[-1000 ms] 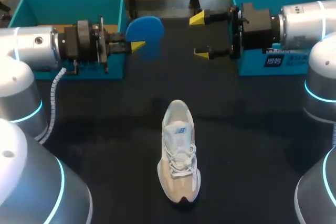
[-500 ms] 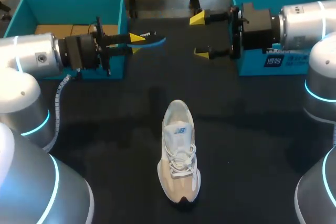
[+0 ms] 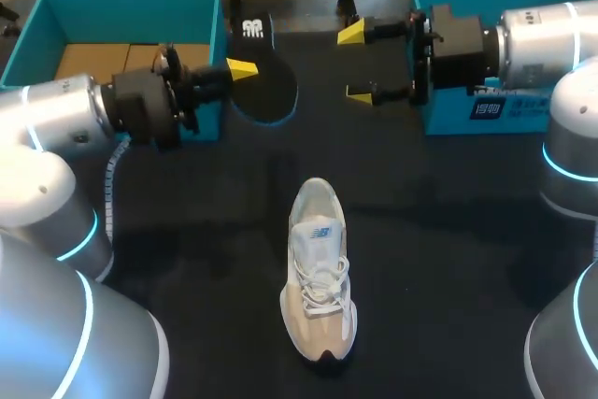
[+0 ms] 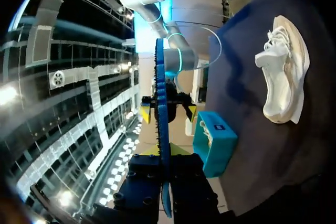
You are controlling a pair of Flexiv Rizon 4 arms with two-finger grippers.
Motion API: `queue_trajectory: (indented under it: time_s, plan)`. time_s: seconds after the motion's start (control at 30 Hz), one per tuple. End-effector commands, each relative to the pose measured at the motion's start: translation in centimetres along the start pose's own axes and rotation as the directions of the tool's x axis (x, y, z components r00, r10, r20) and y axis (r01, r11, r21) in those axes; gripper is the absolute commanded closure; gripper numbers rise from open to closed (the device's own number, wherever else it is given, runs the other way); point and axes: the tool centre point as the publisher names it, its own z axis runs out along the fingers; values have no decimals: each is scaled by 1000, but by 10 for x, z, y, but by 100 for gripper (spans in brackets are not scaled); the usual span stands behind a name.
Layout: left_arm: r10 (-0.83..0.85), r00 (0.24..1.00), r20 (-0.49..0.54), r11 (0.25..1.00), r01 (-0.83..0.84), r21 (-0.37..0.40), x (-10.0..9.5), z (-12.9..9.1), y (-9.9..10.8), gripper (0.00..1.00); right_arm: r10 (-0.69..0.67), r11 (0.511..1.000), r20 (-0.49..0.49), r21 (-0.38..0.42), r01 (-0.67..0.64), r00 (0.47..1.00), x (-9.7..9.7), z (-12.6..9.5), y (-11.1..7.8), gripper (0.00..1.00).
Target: Take the shoe out of the shoebox, open the shoe tongue, remove and reinsert the insole, then place the shoe into the shoebox
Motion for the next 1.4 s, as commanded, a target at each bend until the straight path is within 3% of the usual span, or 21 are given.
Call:
queue_trajectory:
  time_s: [0.03,0.37,0.57,1.03,1.4]
  plan:
    - [275,961,33,961,-276,32,8,9,7,100,1,1000,1,-3,-1,1000,0,2,0,0]
    - [222,975,13,974,-222,50,10,17,7,100,-54,998,22,34,53,998,-1,15,-16,0]
    - [189,982,-24,980,-187,62,17,20,4,100,-104,993,25,56,102,994,-13,32,-24,0]
    - [179,981,-67,982,-175,64,28,20,1,100,-139,984,18,116,136,990,-21,58,-29,0]
    - [155,985,-72,987,-151,54,30,21,3,100,-187,973,39,148,179,982,-21,65,-36,39]
